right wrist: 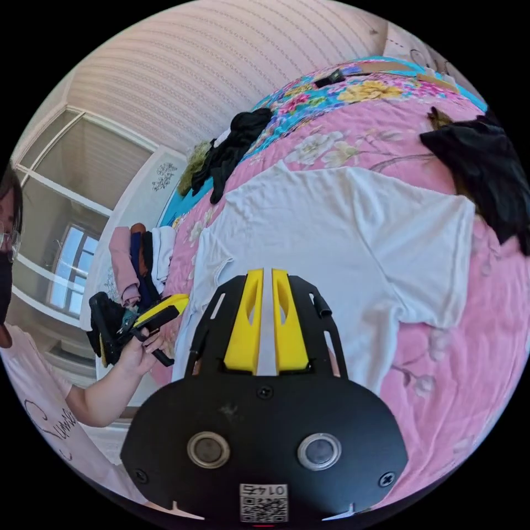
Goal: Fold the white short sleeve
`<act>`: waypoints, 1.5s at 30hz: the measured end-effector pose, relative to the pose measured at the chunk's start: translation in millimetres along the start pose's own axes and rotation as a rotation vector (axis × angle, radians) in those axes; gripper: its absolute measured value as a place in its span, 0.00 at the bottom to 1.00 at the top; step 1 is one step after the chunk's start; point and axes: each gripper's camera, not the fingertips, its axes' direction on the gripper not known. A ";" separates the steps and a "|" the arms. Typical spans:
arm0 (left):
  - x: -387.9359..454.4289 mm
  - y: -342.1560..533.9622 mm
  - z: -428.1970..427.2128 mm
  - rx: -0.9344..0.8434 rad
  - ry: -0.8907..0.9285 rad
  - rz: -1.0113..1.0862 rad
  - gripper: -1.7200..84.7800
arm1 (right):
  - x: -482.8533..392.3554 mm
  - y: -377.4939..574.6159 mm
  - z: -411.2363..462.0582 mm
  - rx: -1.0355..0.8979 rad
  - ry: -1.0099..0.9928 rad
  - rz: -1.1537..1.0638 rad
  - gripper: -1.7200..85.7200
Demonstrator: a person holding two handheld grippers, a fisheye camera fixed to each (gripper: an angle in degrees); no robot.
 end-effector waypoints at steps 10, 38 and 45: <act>133.9 -131.9 155.2 -0.157 0.221 0.364 0.06 | 126.0 90.3 -102.1 0.251 0.223 0.320 0.12; 78.0 -132.9 156.6 -0.165 0.057 0.360 0.01 | 136.0 80.8 -99.9 0.059 -0.089 -0.156 0.05; 23.5 -102.3 148.3 -0.260 0.032 0.218 0.03 | 126.4 88.2 -62.5 -0.179 -0.032 -0.193 0.08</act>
